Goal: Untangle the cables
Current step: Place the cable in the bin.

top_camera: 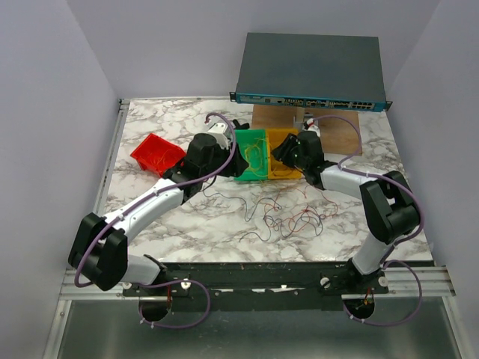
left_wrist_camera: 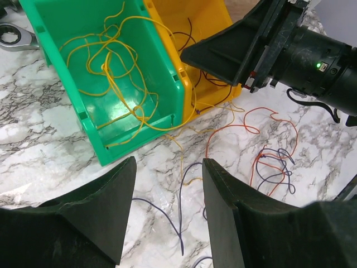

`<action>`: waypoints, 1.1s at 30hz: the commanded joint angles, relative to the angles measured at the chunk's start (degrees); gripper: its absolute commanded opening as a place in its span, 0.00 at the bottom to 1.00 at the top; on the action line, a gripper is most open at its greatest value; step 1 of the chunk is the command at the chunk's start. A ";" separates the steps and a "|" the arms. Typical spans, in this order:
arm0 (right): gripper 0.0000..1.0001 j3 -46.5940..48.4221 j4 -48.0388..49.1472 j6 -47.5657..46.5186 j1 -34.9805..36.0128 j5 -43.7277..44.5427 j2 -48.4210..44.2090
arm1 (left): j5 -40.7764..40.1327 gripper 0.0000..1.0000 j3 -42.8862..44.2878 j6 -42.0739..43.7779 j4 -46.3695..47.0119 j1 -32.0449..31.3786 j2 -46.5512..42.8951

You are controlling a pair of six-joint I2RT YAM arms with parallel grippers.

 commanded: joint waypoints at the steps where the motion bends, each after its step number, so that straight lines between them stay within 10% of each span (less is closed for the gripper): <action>1: 0.46 0.90 3.16 0.53 0.12 -4.28 0.41 | 0.67 0.52 0.04 0.95 0.76 -0.06 -0.89; 21: 0.40 3.77 7.66 1.97 -3.40 -12.67 9.05 | 0.06 0.52 0.50 2.29 -0.08 0.01 -1.07; 28: 0.10 3.94 6.70 0.30 -3.40 -14.42 7.43 | 0.14 0.53 0.91 2.51 -1.38 0.05 -0.59; 33: 0.08 3.56 2.69 -1.00 -3.40 -14.04 2.24 | 2.09 0.53 2.65 2.64 -2.82 0.04 2.46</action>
